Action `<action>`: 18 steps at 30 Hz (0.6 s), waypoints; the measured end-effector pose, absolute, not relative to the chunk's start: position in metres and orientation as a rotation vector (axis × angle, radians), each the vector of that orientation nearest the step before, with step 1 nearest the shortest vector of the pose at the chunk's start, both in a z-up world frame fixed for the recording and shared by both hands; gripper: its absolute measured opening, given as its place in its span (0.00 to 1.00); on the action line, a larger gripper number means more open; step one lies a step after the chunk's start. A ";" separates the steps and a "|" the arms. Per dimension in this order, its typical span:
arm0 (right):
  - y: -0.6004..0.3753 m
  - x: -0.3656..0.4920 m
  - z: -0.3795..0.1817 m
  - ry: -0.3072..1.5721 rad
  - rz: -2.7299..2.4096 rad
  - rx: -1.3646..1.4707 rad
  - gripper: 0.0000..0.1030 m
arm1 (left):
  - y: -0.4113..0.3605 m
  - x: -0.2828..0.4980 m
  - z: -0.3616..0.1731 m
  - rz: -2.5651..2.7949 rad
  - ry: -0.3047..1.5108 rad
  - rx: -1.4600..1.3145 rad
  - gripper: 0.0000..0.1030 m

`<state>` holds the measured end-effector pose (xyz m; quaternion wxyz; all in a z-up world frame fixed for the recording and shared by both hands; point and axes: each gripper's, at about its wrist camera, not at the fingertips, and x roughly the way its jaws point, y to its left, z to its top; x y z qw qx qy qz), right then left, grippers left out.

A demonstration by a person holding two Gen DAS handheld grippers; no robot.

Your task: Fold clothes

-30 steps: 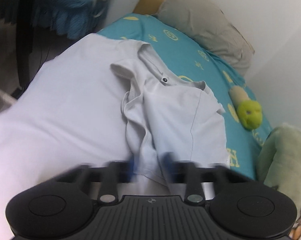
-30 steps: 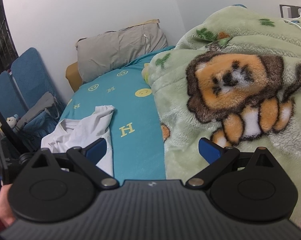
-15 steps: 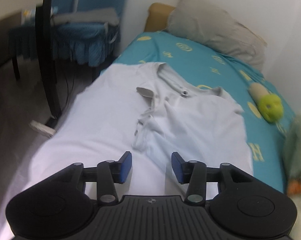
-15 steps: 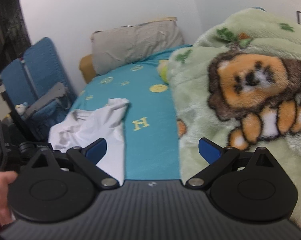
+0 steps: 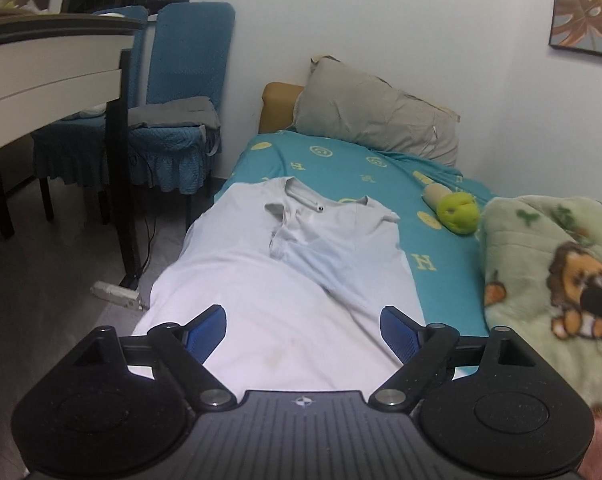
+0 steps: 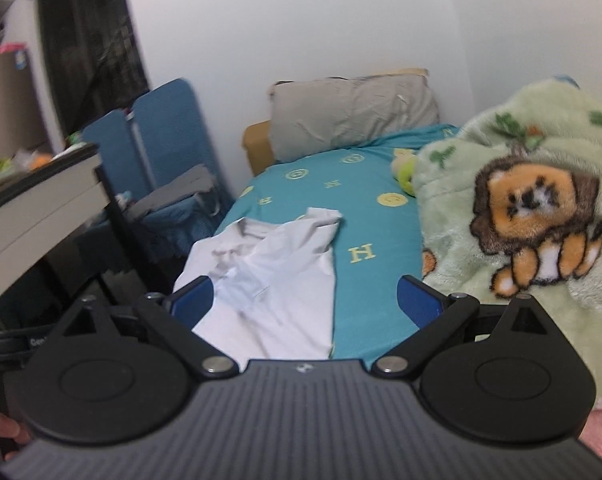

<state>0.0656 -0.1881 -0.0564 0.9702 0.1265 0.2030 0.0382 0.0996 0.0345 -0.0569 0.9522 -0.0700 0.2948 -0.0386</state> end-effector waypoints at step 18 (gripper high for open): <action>-0.209 0.035 -0.057 0.400 0.058 0.313 0.97 | 0.009 0.097 -0.107 -0.180 0.727 -0.143 0.83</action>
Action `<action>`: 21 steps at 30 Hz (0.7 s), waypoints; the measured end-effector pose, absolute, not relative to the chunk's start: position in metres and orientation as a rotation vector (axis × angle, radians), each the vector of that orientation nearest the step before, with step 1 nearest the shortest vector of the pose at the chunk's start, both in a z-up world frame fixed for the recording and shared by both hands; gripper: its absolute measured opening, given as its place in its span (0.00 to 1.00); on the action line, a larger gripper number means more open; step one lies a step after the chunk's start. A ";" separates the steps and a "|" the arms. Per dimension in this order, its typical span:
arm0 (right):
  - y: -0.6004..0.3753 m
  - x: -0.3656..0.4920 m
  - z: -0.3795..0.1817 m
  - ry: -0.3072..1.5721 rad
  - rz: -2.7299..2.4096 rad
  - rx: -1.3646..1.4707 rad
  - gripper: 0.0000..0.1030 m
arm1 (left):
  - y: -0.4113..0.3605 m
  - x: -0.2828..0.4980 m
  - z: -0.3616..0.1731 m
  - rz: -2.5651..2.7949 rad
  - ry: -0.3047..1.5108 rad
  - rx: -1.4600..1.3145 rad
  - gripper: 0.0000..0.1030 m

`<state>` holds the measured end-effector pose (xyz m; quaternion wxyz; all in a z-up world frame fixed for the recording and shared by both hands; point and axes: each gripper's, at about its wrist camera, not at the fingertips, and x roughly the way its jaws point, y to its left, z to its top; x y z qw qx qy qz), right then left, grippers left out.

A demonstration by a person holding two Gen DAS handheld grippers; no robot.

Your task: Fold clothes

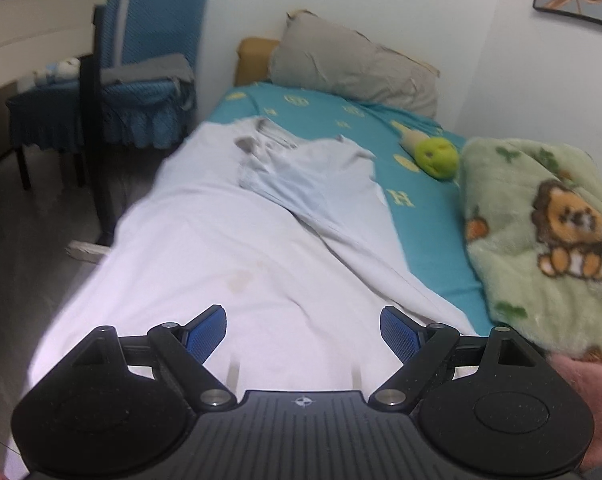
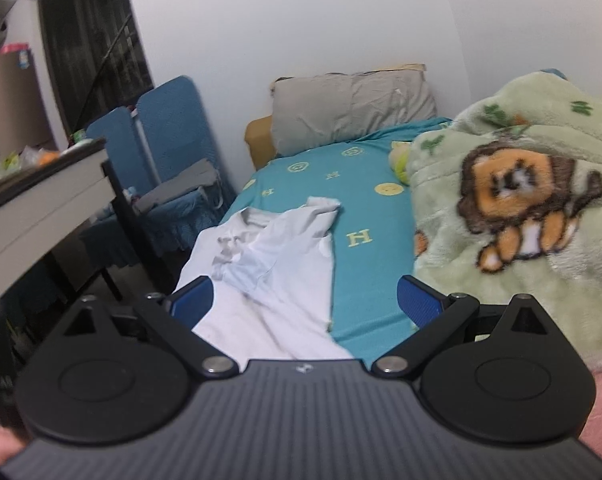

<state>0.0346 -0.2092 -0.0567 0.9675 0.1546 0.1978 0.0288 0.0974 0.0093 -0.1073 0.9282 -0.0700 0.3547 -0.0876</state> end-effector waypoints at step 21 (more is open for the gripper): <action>-0.307 0.041 -0.073 0.420 -0.162 0.492 0.97 | -0.172 0.132 -0.169 -0.415 1.035 -0.160 0.57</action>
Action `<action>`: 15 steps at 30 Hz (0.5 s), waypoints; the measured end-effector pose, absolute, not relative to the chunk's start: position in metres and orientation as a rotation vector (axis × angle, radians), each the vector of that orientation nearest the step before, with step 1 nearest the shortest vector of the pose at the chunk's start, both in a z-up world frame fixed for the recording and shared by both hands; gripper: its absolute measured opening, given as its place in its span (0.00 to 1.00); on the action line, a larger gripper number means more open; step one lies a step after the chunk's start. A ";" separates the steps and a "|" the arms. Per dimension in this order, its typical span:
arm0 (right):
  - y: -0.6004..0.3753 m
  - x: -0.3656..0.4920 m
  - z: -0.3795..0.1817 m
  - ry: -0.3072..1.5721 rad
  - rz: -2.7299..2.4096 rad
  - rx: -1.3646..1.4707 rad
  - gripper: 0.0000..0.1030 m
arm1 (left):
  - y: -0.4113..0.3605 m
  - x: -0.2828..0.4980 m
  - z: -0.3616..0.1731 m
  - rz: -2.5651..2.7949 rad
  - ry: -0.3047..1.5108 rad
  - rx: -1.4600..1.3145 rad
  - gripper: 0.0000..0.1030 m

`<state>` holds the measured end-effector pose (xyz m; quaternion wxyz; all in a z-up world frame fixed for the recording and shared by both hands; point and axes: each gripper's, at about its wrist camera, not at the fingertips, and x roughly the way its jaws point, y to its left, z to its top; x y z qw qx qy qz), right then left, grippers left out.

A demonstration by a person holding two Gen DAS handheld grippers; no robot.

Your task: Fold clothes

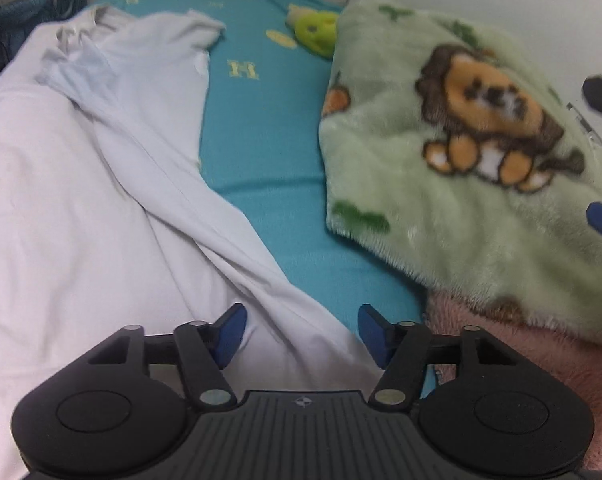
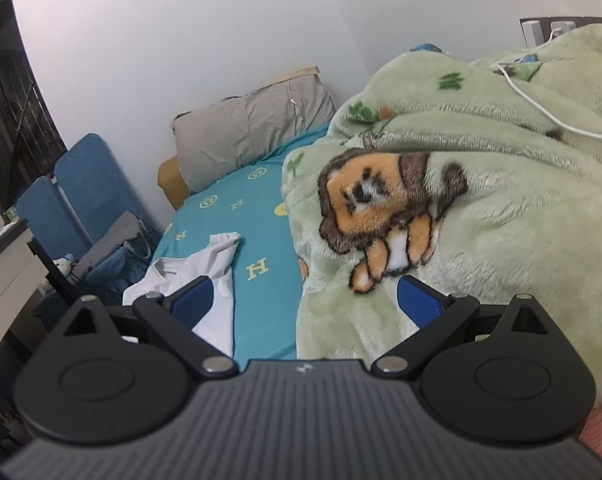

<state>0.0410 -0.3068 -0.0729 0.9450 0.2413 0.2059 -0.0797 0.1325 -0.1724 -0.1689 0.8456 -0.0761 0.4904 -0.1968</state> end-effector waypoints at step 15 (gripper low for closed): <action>-0.305 0.048 -0.077 0.436 -0.160 0.495 0.97 | -0.095 0.132 -0.133 -0.504 1.050 -0.380 0.04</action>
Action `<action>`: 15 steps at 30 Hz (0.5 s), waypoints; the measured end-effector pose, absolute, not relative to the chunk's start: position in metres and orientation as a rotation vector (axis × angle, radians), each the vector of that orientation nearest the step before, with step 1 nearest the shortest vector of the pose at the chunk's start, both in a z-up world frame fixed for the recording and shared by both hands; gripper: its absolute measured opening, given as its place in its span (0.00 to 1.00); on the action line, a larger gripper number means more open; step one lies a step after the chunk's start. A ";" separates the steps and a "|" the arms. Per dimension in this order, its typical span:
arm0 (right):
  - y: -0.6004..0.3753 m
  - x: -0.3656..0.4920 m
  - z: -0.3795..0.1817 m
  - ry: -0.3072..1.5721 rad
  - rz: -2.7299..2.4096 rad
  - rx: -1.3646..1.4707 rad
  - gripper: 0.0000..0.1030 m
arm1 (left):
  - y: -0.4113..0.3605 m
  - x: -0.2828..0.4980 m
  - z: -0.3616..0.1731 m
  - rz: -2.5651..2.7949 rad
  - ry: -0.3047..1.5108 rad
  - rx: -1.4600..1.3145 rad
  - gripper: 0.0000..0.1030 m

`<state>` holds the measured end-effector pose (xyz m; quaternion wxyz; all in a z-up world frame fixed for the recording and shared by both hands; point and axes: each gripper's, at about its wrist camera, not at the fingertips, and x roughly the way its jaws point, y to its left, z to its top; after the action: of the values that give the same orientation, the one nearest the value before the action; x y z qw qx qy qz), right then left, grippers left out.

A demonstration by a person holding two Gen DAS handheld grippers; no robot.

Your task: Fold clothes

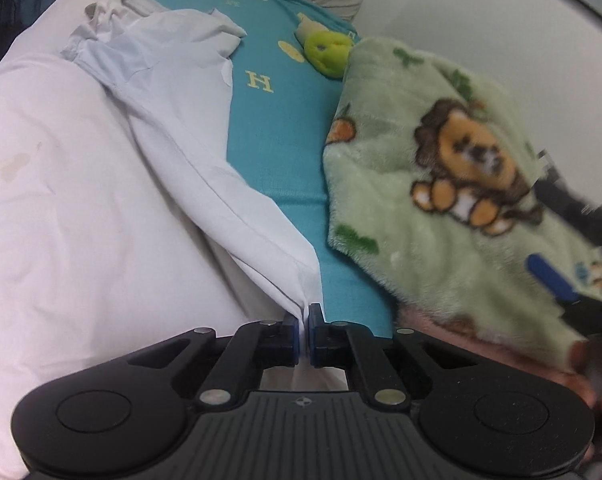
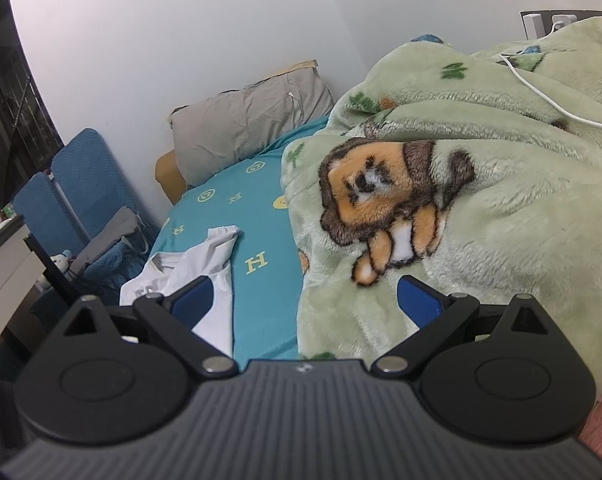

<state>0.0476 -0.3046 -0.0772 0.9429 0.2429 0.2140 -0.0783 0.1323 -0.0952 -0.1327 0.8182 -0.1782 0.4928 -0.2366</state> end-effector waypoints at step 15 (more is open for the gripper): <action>-0.283 0.056 -0.084 0.504 -0.139 0.461 0.97 | 0.041 0.131 -0.164 -0.360 1.188 -0.599 0.27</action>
<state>0.0557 -0.2834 -0.0840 0.9399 0.2257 0.2468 -0.0680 0.1307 0.0412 -0.1638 0.7719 -0.2765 0.5479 -0.1659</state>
